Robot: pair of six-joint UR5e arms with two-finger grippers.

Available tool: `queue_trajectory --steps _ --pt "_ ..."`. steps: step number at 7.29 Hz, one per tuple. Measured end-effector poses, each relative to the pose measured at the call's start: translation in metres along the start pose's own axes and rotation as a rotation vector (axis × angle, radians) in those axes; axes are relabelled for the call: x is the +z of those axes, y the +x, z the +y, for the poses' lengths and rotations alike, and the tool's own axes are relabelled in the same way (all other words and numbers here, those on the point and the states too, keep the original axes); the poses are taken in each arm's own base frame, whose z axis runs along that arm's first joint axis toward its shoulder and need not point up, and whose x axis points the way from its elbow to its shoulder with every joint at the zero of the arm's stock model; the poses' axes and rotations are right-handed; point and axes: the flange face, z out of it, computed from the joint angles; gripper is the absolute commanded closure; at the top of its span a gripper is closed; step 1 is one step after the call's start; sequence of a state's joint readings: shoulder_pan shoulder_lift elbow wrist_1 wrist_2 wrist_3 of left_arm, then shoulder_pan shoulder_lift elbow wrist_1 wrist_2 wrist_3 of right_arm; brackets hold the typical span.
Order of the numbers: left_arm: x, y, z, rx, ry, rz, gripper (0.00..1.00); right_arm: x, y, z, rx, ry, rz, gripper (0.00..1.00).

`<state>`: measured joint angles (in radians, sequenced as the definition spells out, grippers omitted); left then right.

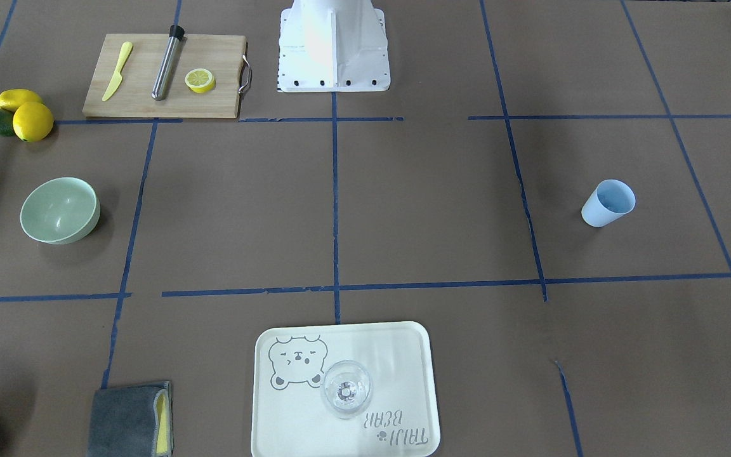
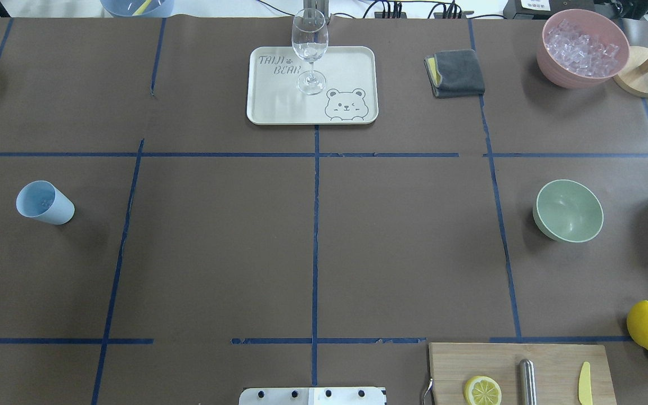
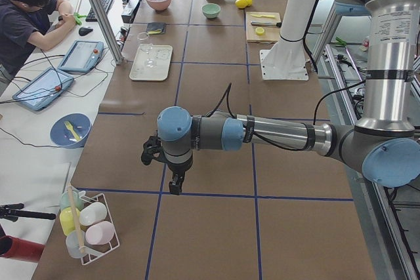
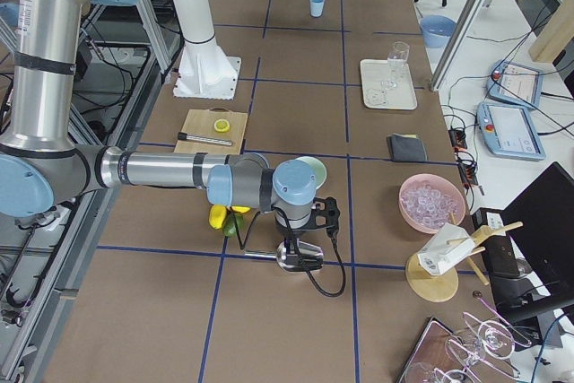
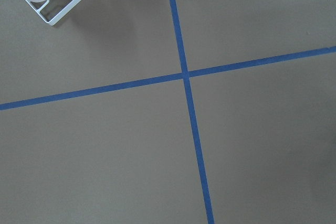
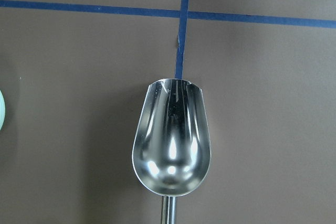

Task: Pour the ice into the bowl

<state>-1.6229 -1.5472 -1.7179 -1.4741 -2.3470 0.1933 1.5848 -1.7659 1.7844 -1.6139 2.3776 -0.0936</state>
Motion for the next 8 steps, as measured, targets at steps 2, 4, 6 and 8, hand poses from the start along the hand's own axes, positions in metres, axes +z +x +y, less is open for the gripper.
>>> queue_trajectory --steps 2,4,6,8 --pt "-0.002 0.002 -0.002 0.006 0.004 -0.001 0.00 0.000 0.000 0.000 0.001 -0.001 0.001 0.00" --pt "-0.004 0.004 -0.004 0.012 0.009 -0.002 0.00 0.001 0.001 0.000 0.005 -0.002 -0.001 0.00" --pt "-0.008 0.007 -0.006 0.029 0.026 -0.005 0.00 0.000 0.000 -0.003 0.008 0.001 -0.003 0.00" --pt "-0.010 0.011 -0.008 0.057 0.049 -0.012 0.00 -0.006 -0.010 -0.012 -0.009 0.014 -0.007 0.00"
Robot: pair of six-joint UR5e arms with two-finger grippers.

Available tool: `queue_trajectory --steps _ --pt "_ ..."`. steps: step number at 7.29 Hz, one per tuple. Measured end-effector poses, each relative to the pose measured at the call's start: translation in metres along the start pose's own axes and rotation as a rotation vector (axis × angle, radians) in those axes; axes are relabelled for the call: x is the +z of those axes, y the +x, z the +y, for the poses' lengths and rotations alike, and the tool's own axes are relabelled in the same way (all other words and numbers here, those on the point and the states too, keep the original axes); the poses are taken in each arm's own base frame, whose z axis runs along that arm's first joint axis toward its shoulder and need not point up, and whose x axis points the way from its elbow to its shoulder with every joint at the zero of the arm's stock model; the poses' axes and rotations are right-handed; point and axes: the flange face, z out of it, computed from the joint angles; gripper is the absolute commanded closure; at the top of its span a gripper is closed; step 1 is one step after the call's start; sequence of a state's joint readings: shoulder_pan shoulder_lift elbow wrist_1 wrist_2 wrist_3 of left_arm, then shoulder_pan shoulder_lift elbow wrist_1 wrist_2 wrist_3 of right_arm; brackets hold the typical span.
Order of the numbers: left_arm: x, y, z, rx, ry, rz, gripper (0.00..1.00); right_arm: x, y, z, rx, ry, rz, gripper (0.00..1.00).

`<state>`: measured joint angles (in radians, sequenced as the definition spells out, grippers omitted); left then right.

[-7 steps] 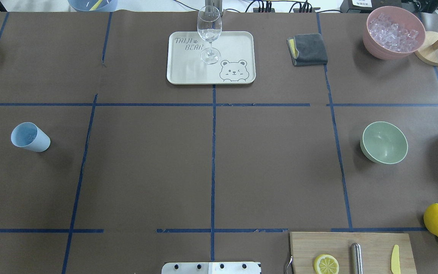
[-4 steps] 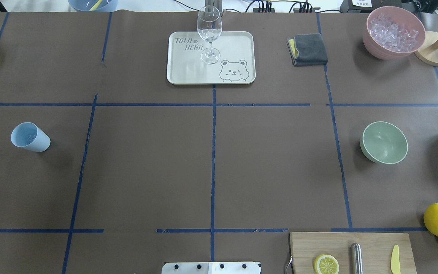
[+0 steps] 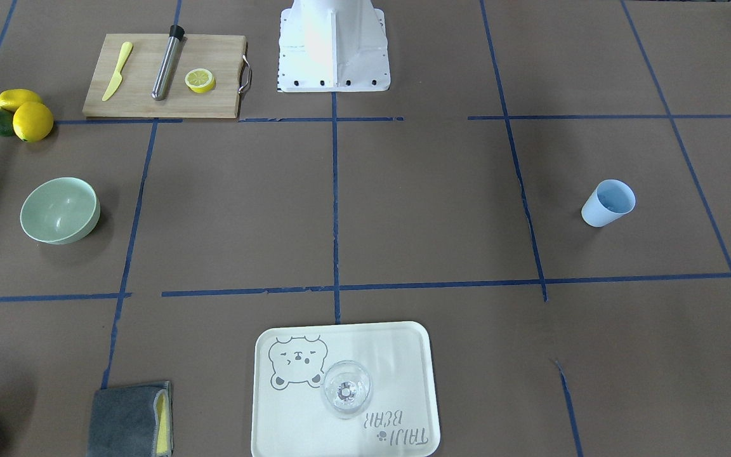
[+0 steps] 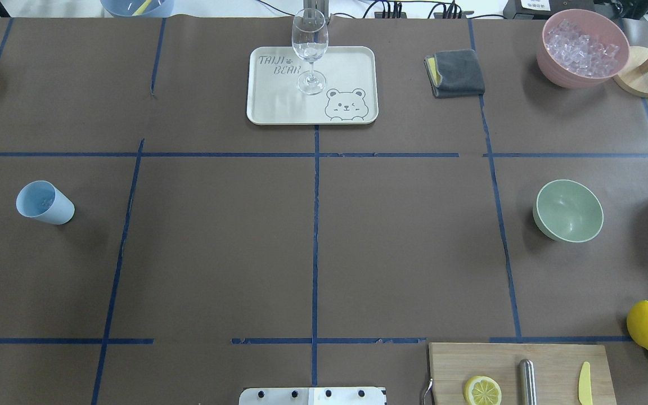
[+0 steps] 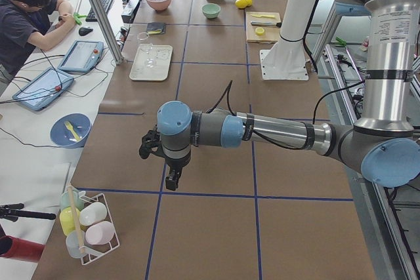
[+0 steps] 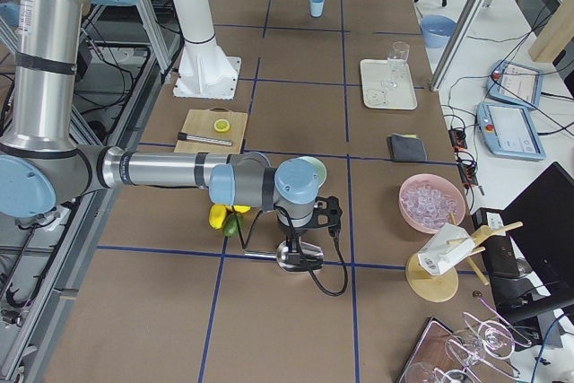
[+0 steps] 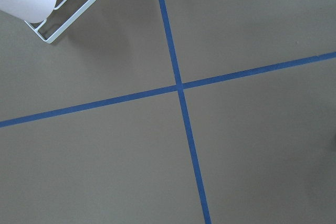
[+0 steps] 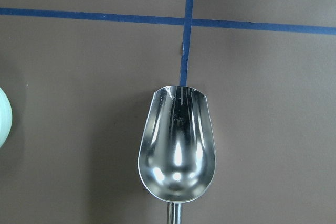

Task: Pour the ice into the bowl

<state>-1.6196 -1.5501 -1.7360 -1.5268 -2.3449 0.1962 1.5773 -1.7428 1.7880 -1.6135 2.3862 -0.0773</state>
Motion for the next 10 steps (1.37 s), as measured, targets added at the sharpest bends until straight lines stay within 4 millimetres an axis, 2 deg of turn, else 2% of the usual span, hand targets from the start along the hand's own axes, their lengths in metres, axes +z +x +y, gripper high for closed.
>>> queue_trajectory --steps 3,5,8,10 --pt "-0.003 0.012 -0.012 0.068 0.045 -0.013 0.00 -0.022 -0.030 -0.029 -0.065 0.049 0.001 0.00" --pt "-0.014 0.023 -0.026 0.185 0.167 -0.031 0.00 -0.036 -0.045 -0.043 -0.099 0.079 0.003 0.00" --pt "-0.015 0.024 -0.036 0.311 0.310 -0.053 0.00 -0.040 -0.048 -0.044 -0.134 0.105 0.009 0.00" --pt "-0.012 0.023 -0.035 0.344 0.326 -0.062 0.00 -0.035 -0.043 -0.039 -0.132 0.128 0.002 0.00"
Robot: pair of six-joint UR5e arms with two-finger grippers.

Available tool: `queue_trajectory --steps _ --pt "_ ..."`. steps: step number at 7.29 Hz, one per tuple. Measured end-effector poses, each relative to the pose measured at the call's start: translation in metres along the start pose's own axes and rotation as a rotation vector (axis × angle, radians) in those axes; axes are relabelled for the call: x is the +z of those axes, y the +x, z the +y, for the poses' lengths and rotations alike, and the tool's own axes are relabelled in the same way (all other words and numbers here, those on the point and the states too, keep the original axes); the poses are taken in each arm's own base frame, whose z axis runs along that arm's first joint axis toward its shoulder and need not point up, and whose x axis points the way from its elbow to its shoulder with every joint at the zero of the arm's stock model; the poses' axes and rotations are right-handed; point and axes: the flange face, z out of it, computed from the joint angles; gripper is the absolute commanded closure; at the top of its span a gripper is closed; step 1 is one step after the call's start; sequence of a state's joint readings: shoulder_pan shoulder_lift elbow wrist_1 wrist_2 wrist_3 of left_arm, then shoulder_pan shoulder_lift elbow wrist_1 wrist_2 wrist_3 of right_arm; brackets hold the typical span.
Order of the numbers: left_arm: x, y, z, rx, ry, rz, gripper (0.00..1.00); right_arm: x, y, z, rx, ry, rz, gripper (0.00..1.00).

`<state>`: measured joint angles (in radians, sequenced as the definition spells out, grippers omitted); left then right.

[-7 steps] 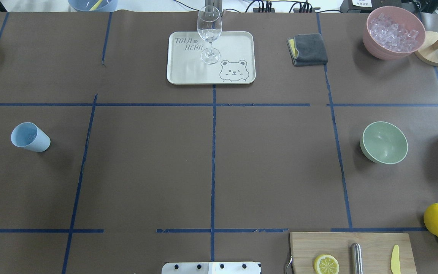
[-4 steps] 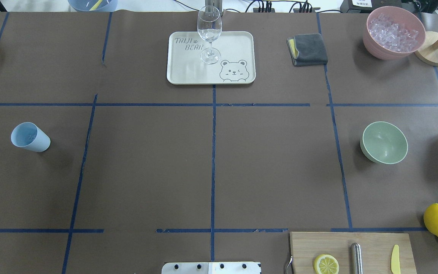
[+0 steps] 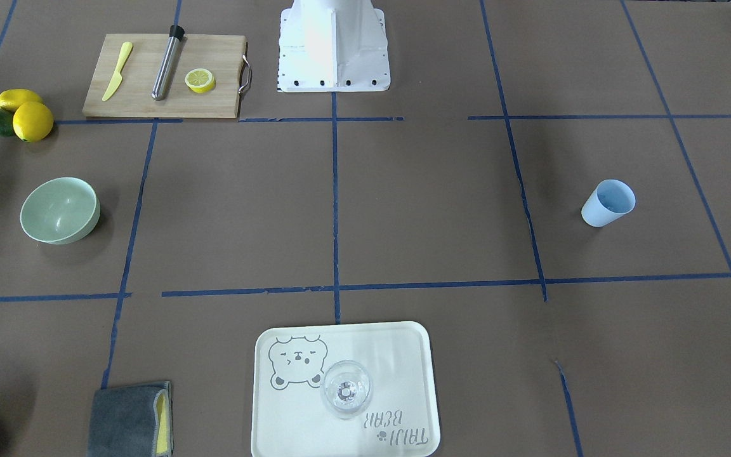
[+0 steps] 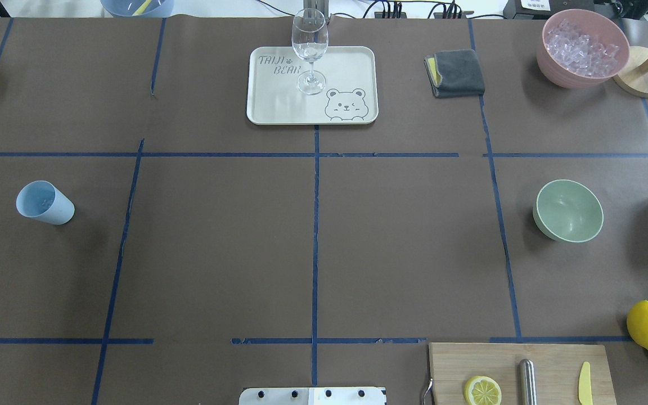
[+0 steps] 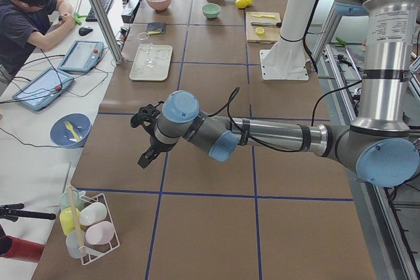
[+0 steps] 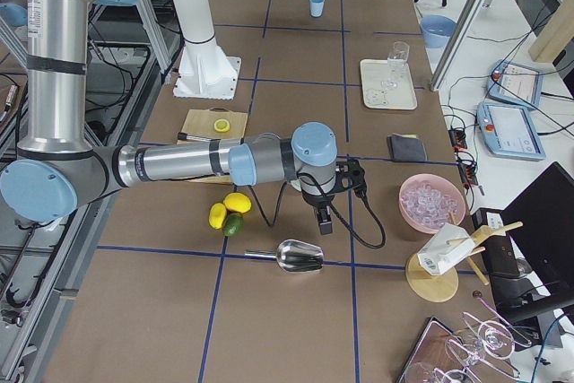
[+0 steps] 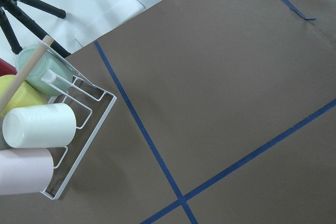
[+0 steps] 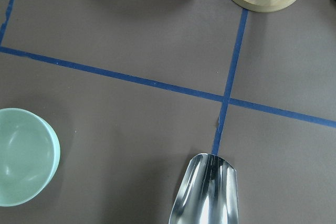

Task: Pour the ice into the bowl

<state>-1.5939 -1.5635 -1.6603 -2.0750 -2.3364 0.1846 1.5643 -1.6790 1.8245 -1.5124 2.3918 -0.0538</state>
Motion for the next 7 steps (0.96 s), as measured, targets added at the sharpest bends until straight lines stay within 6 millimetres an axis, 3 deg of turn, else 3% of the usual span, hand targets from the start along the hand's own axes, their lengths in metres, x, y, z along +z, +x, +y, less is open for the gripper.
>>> queue_trajectory --steps 1,3,5,7 --pt "0.003 0.000 0.004 -0.003 -0.009 0.002 0.00 0.000 -0.006 -0.001 0.011 0.018 -0.002 0.00" --pt "0.011 -0.004 0.014 -0.066 -0.074 0.014 0.00 0.018 -0.047 -0.014 -0.046 0.045 -0.003 0.00" --pt "0.017 -0.005 0.021 -0.135 -0.157 0.024 0.00 0.056 -0.092 -0.018 -0.057 0.012 -0.011 0.01" --pt "0.028 -0.007 0.035 -0.190 -0.255 0.004 0.00 0.106 -0.142 -0.014 -0.038 -0.039 0.023 0.01"
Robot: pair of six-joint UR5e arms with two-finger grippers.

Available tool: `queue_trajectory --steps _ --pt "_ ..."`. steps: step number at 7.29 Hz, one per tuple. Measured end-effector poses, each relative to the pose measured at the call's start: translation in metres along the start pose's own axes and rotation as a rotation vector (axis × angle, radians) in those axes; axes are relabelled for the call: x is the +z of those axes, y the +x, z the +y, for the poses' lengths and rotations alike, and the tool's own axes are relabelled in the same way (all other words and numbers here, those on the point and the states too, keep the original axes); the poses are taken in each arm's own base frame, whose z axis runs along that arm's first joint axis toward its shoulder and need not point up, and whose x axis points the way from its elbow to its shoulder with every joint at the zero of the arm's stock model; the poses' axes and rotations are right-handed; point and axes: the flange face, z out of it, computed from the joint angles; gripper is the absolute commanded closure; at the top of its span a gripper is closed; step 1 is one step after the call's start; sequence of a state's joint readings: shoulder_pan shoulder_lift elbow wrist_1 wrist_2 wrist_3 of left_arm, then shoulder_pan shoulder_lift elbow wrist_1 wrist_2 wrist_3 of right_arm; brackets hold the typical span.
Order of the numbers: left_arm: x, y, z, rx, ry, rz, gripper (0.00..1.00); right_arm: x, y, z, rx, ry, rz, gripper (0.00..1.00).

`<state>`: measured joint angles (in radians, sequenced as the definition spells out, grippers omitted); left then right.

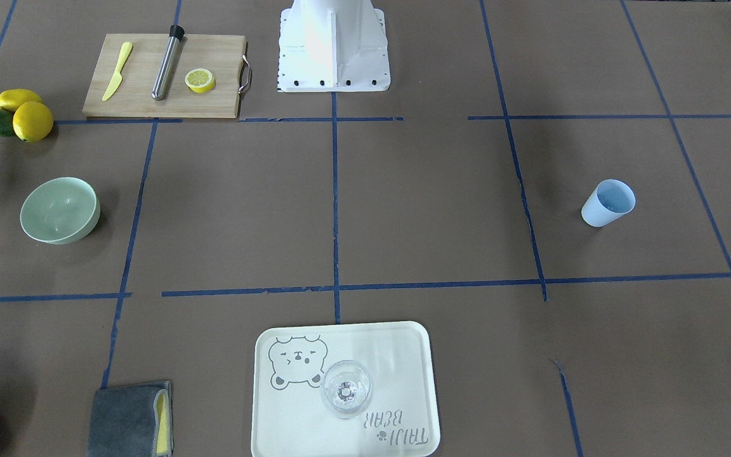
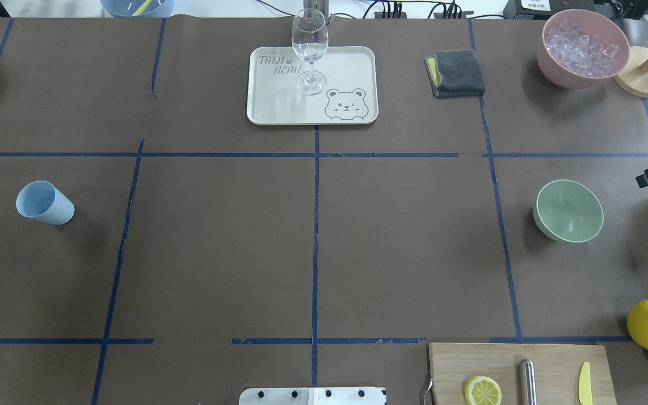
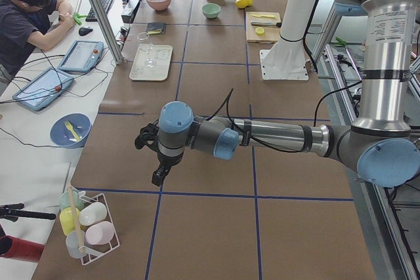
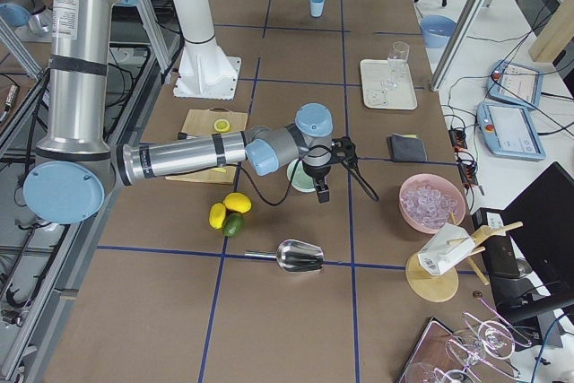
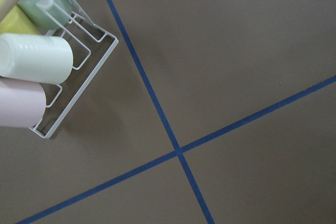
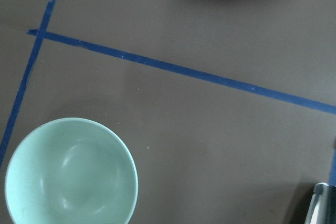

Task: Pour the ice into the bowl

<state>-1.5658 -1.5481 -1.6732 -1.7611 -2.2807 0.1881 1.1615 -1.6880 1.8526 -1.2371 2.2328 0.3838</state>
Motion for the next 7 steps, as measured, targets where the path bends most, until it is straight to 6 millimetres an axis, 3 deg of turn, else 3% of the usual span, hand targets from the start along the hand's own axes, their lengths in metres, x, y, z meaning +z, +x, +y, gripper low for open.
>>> queue_trajectory --steps 2,3,4,5,7 --pt "-0.001 0.001 0.001 -0.017 -0.027 -0.010 0.00 0.050 -0.045 0.008 0.044 0.005 0.034 0.05" --pt "-0.002 0.002 0.000 -0.017 -0.028 -0.010 0.00 0.069 -0.053 0.014 0.051 0.005 0.036 0.15" --pt "-0.002 0.002 0.000 -0.016 -0.027 -0.008 0.00 0.083 -0.054 0.018 0.059 -0.003 0.040 0.53" --pt "-0.003 0.003 0.000 -0.014 -0.025 -0.006 0.00 0.094 -0.051 0.021 0.067 -0.013 0.044 1.00" --pt "-0.003 0.003 -0.001 -0.011 -0.023 -0.006 0.00 0.101 -0.050 0.019 0.070 -0.013 0.037 1.00"
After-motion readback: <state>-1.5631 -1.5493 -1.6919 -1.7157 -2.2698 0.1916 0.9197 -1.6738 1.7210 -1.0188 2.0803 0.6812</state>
